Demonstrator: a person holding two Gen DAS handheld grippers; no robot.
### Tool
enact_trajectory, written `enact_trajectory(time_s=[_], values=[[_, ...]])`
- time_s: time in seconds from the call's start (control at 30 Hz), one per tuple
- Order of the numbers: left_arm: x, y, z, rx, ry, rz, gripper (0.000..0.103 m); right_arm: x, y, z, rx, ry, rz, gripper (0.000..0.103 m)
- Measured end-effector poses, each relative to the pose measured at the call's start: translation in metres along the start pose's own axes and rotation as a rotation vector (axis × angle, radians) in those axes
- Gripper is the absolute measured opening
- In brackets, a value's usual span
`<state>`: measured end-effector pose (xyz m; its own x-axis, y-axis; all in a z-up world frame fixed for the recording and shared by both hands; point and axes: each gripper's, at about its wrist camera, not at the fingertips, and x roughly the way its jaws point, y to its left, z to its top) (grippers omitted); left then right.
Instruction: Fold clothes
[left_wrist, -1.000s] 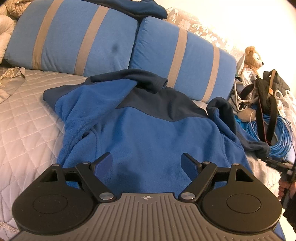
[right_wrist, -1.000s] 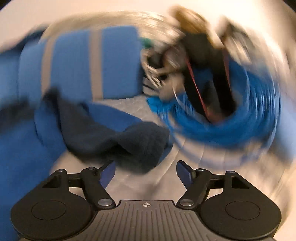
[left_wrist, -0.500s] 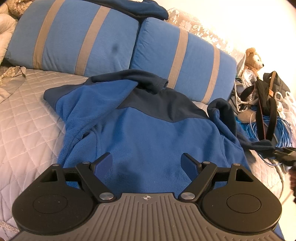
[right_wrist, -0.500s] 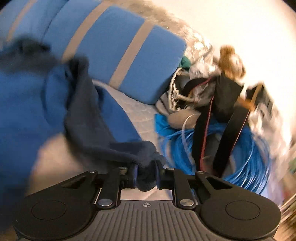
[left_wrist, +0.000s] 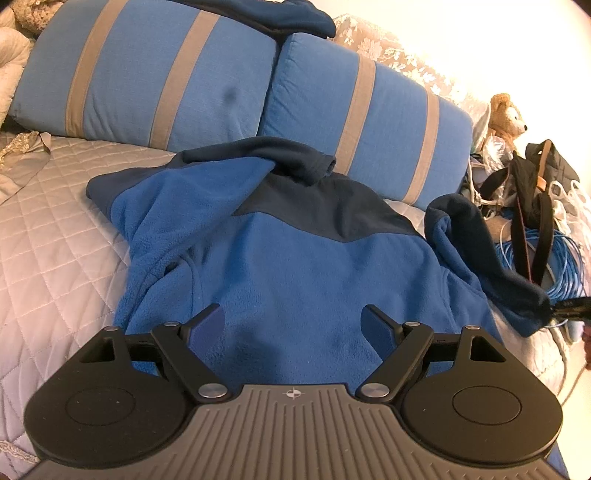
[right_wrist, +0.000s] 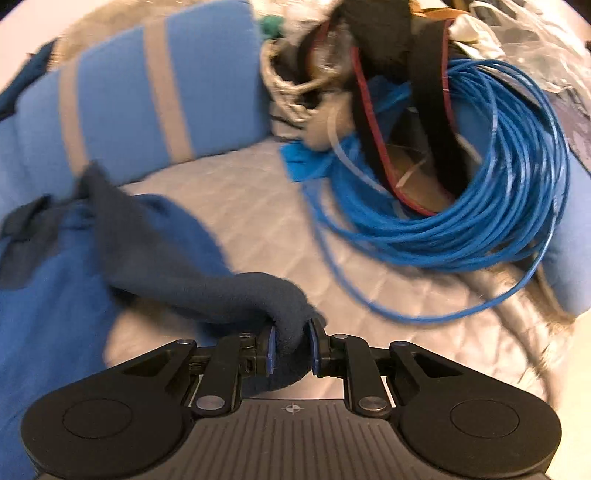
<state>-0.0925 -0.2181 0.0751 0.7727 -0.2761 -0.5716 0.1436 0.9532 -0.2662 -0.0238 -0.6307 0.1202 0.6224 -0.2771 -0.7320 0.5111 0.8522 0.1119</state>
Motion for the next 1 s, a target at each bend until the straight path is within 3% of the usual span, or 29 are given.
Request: enact_trajectory(time_s=[0.2,0.23,0.27,0.3,0.33,0.37,0.47,0.63,0.7,0.77,1.0], values=[[0.001,-0.001,0.0,0.005,0.005,0.006,0.081,0.035,-0.013,0.025,0.015,-0.033,-0.101,0.024],[0.001,-0.001,0.0,0.005,0.005,0.007,0.081,0.04,-0.017,0.029,0.032,-0.043,-0.124,0.031],[0.001,-0.001,0.0,0.004,0.006,0.007,0.081,0.043,-0.021,0.031,0.057,-0.055,-0.146,0.049],[0.001,-0.001,0.0,0.003,0.006,0.007,0.081,0.045,-0.026,0.032,0.091,-0.071,-0.163,0.059],[0.001,-0.001,0.0,0.002,0.006,0.007,0.081,0.044,-0.031,0.031,0.132,-0.091,-0.171,0.066],[0.001,0.0,0.0,0.0,0.004,0.007,0.081,0.042,-0.036,0.029,0.173,-0.11,-0.167,0.066],[0.001,0.0,0.0,0.001,0.004,0.006,0.081,0.028,-0.042,0.012,0.296,-0.149,-0.068,0.066],[0.002,-0.001,-0.001,0.006,0.009,0.006,0.081,0.021,-0.041,-0.018,0.471,-0.069,0.126,0.066],[0.002,-0.001,-0.001,0.006,0.008,0.007,0.081,0.025,-0.035,-0.026,0.46,-0.058,0.159,0.056],[0.002,-0.001,-0.001,0.005,0.008,0.009,0.081,0.028,-0.029,-0.028,0.43,-0.063,0.182,0.02],[0.003,-0.002,-0.001,0.01,0.009,0.015,0.081,0.037,-0.026,-0.008,0.369,-0.162,0.135,0.017]])
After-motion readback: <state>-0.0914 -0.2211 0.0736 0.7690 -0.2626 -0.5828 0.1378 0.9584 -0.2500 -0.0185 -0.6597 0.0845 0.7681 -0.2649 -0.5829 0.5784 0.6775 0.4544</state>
